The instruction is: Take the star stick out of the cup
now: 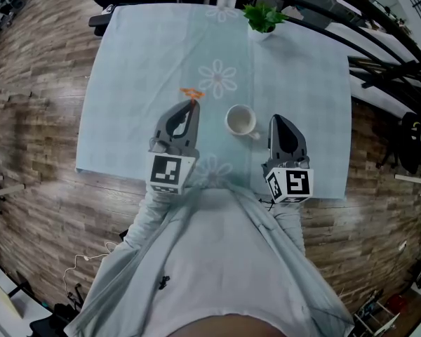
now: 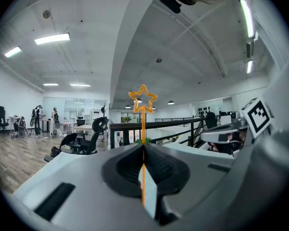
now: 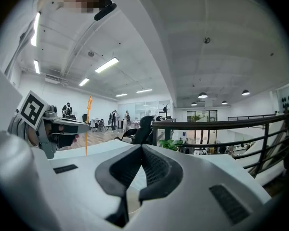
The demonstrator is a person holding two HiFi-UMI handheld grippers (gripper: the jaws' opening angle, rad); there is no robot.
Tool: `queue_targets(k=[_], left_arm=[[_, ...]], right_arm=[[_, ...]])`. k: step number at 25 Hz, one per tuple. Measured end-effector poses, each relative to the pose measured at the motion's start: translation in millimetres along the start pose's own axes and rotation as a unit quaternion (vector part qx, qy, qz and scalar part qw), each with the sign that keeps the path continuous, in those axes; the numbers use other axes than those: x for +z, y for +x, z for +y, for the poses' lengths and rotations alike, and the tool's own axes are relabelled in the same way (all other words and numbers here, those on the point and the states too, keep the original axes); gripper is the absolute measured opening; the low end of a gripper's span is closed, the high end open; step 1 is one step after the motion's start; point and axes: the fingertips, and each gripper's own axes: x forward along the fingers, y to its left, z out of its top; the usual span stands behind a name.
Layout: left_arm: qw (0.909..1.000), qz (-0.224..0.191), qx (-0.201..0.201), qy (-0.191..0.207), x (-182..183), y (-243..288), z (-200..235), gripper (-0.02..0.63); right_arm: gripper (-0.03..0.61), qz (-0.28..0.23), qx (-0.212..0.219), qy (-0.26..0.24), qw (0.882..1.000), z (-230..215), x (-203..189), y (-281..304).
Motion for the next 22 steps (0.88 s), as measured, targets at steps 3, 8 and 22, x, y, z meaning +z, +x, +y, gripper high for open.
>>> queue_targets(k=[3, 8, 22], left_arm=[[1.0, 0.001, -0.001, -0.002, -0.8, 1.3, -1.4, 0.02], [1.0, 0.0, -0.001, -0.003, -0.4, 1.1, -1.4, 0.02], [0.9998, -0.001, -0.018, -0.002, 0.4, 5.4, -9.7, 0.02]], right_arm=[[0.014, 0.004, -0.001, 0.003, 1.0, -1.7, -1.7, -1.0], [0.014, 0.009, -0.003, 0.009, 1.0, -2.9, -4.1, -2.6], [0.014, 0.013, -0.007, 0.007, 1.0, -3.0, -7.1, -5.8]])
